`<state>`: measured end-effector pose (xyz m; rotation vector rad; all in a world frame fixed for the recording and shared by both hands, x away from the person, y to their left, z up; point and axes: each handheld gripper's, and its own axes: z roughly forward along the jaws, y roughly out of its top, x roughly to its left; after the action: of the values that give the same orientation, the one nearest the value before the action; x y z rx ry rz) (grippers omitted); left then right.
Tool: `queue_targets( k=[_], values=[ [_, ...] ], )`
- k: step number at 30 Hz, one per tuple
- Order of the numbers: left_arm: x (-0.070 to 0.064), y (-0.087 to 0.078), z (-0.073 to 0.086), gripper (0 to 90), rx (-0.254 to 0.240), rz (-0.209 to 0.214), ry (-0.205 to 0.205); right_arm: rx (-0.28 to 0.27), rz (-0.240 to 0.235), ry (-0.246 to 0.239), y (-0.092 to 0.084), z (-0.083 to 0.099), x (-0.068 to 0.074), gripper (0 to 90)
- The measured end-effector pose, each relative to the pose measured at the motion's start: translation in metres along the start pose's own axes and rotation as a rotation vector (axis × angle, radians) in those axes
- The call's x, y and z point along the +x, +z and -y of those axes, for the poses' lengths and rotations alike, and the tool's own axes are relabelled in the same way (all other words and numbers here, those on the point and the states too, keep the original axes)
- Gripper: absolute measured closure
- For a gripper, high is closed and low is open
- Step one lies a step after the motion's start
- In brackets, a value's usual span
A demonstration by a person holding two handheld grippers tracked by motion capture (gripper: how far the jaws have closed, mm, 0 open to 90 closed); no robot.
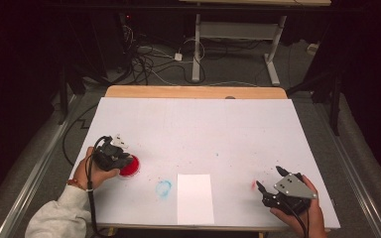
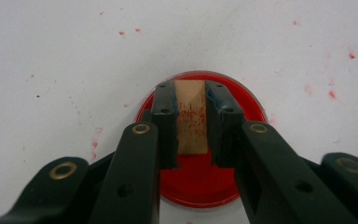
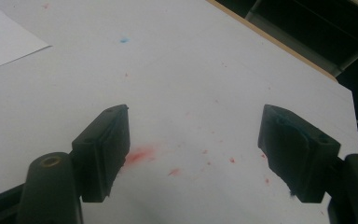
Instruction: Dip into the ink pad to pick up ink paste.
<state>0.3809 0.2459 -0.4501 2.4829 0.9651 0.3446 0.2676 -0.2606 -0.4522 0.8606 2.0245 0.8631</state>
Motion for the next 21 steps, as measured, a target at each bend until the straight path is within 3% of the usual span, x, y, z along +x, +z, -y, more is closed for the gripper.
queue_targets(
  k=[9,14,21],
  values=[
    [-0.0013,0.0019,0.0058,74.0,-0.037,-0.007,-0.022,-0.003,-0.001,-0.003,0.0002,-0.0008,0.0012,25.4],
    [-0.0048,0.0024,0.0061,74.1,-0.038,-0.029,-0.014,-0.002,-0.001,-0.005,0.0006,-0.0013,0.0017,25.3],
    [-0.0033,0.0029,0.0081,74.0,-0.050,-0.021,-0.021,0.003,0.006,-0.008,0.0005,-0.0009,0.0015,25.5]
  ],
)
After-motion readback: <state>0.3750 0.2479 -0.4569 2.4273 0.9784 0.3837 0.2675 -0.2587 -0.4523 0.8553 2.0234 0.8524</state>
